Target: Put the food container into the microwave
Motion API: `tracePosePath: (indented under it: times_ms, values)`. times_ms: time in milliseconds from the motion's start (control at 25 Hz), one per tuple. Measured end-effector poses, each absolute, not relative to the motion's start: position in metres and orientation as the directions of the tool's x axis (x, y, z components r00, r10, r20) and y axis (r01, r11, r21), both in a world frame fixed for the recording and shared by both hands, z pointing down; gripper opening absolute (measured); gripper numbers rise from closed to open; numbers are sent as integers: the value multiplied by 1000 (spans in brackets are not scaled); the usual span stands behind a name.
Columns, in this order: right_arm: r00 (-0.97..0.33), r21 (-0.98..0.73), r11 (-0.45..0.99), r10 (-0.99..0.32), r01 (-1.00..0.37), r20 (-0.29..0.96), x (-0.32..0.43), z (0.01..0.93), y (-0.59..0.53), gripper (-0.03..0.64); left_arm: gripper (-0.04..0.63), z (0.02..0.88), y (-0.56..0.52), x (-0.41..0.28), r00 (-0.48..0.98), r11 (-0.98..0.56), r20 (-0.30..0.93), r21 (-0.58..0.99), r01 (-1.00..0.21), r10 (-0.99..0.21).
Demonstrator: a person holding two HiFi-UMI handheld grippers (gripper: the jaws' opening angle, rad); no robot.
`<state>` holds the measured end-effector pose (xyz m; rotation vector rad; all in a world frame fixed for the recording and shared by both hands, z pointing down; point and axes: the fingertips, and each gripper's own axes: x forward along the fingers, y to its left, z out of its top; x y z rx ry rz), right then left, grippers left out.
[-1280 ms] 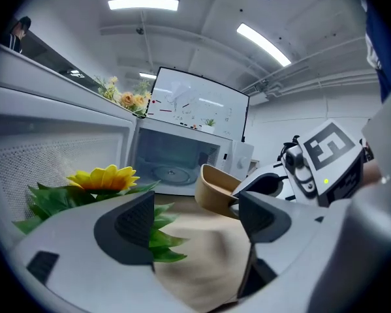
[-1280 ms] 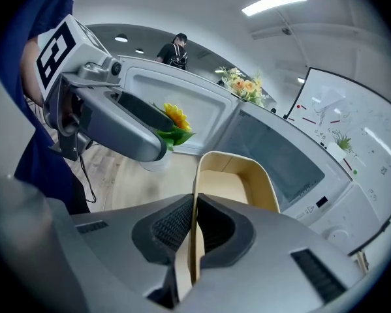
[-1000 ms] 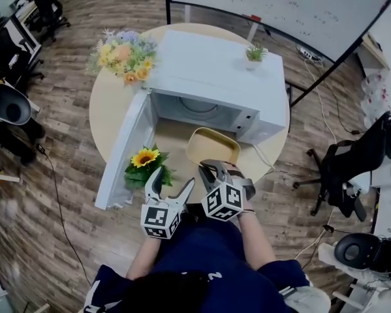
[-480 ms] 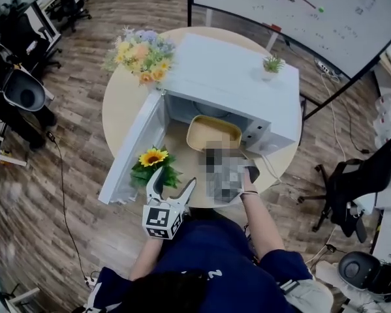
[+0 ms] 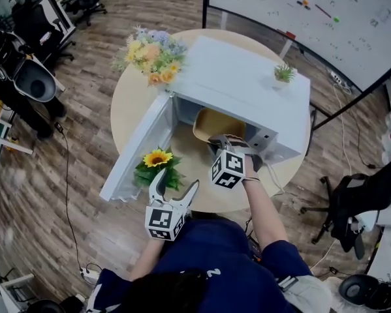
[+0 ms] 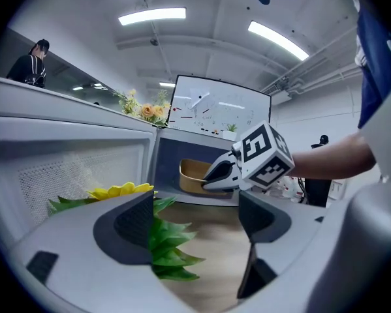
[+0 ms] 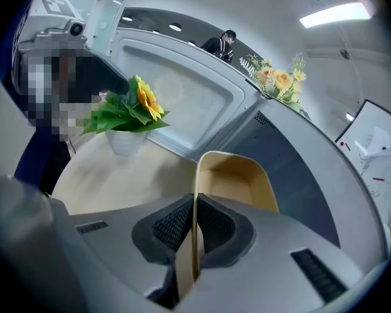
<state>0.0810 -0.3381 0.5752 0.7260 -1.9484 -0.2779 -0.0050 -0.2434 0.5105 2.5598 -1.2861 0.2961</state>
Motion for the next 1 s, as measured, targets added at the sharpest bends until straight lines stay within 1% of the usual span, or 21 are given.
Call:
tracePosePath:
  times_ms: [440, 760, 1000]
  values:
    - [-304, 495, 787, -605, -369, 736, 87, 585, -381, 29, 399, 516, -249, -8, 551, -539, 320, 134, -832, -771]
    - [-256, 505, 771, -616, -387, 745, 94, 599, -404, 31, 399, 522, -251, -11, 540, -525, 339, 145, -839, -770]
    - [-213, 535, 764, -626, -361, 750, 98, 608, -419, 31, 399, 526, -251, -19, 521, -502, 352, 150, -852, -778]
